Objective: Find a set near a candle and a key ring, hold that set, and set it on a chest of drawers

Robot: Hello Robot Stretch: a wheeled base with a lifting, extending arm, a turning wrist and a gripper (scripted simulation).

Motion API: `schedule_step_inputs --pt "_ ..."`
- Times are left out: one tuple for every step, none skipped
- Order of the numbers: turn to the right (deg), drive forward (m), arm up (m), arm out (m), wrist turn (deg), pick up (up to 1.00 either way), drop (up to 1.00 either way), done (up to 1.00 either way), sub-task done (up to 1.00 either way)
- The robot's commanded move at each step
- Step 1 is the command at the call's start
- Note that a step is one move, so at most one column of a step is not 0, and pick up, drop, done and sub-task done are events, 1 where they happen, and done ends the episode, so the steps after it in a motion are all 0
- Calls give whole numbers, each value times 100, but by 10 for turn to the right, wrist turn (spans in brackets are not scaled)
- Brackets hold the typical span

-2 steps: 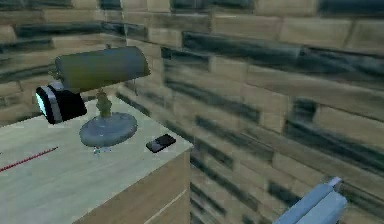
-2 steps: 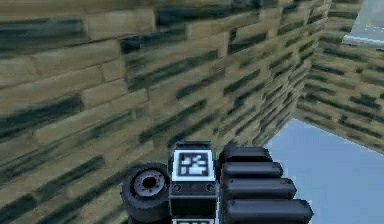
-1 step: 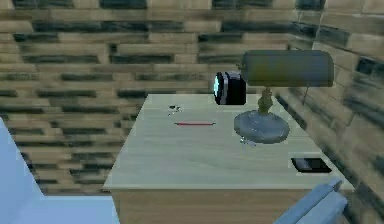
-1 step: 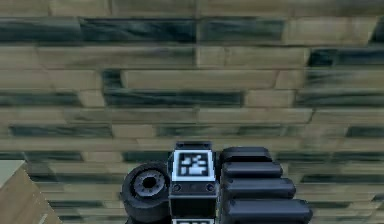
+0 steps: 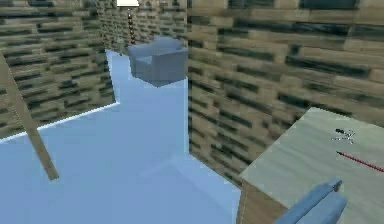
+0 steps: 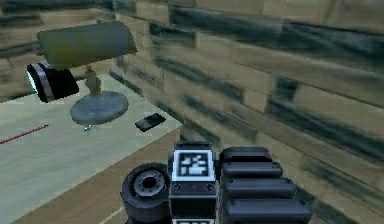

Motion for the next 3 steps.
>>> schedule_step_inputs --pt "-300 0 0 0 0 0 0 0 0" --pt "0 0 0 44 0 0 0 0 0" --pt "0 0 0 0 450 0 0 0 0"
